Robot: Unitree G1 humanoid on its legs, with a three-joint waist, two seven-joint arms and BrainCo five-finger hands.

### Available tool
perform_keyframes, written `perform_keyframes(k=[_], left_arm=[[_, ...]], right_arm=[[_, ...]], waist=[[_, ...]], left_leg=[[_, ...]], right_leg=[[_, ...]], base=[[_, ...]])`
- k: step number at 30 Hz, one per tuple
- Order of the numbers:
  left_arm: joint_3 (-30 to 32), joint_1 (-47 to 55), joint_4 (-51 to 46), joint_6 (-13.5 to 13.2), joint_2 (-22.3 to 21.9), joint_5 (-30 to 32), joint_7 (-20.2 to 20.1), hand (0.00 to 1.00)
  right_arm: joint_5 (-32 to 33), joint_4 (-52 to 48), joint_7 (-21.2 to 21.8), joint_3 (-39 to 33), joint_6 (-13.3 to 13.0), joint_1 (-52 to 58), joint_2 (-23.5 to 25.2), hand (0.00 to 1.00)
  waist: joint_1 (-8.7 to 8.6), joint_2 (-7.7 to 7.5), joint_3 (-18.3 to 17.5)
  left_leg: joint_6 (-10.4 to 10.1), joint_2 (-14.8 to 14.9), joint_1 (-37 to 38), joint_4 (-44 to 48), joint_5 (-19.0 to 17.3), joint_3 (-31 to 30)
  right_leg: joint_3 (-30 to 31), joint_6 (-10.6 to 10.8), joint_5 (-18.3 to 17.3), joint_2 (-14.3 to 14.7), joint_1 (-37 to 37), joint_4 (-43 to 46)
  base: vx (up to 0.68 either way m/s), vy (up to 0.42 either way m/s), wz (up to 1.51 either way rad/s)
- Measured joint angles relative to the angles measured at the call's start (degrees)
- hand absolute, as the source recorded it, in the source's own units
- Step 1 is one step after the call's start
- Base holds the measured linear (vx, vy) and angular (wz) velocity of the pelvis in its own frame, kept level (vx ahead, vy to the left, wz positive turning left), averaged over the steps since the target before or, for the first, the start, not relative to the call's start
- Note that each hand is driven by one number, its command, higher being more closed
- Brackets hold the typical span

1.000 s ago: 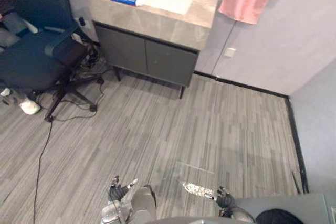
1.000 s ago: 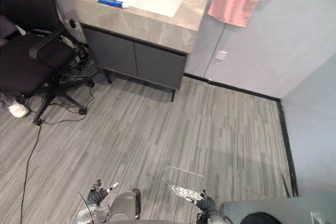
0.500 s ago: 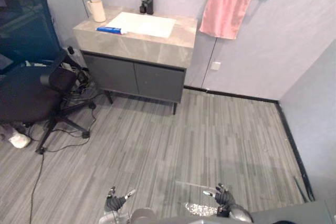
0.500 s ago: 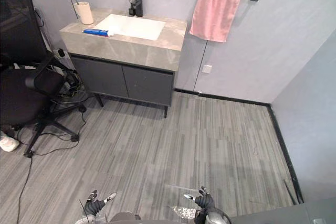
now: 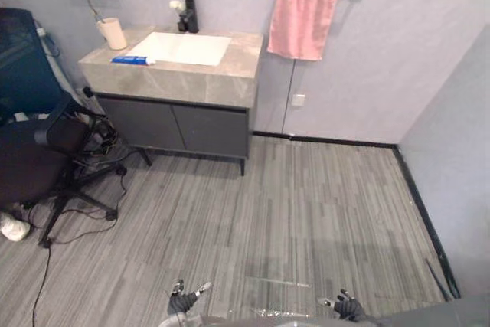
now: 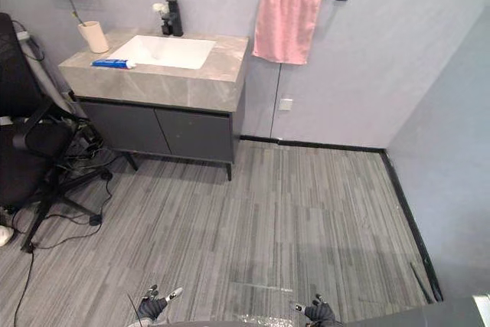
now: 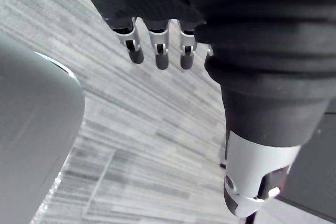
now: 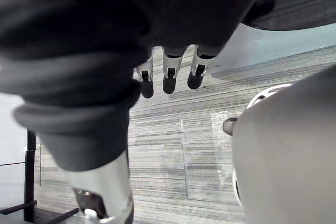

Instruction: Pick up the laundry basket with both hands and put the clothes into the washing machine.

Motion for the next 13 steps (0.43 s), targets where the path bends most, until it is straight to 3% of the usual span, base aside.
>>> perform_keyframes(k=[3, 7, 13], left_arm=[[-1.6, -0.2, 0.9, 0.0, 1.3, 0.2, -0.6, 0.0], [-1.9, -0.2, 1.3, 0.0, 2.1, 0.3, -1.0, 0.0], [-2.0, -0.2, 1.6, 0.0, 2.5, 0.6, -0.9, 0.0]], right_arm=[[0.1, 0.0, -0.1, 0.0, 0.0, -0.2, 0.1, 0.0], [0.0, 0.1, 0.0, 0.0, 0.0, -0.2, 0.3, 0.0], [0.0, 0.5, 0.0, 0.0, 0.0, -0.3, 0.3, 0.0]], waist=[[-1.34, -0.22, -0.1], [-1.63, -0.61, -0.1], [-2.03, -0.68, -0.2]], left_leg=[[0.8, -1.7, 0.9, -2.1, 0.9, 0.7], [1.1, -3.6, 2.8, -5.7, 2.4, 0.6], [1.2, -4.1, 3.5, -6.3, 2.4, 0.1]], right_leg=[[0.6, 0.6, 1.4, -1.2, 0.6, -2.3], [0.6, 1.2, 1.8, -2.5, 0.9, -3.7], [0.5, 1.3, 2.0, -2.6, 1.9, -4.7]], base=[[-0.04, 0.072, -0.08], [0.0, 0.048, 0.05], [0.06, 0.01, 0.01]])
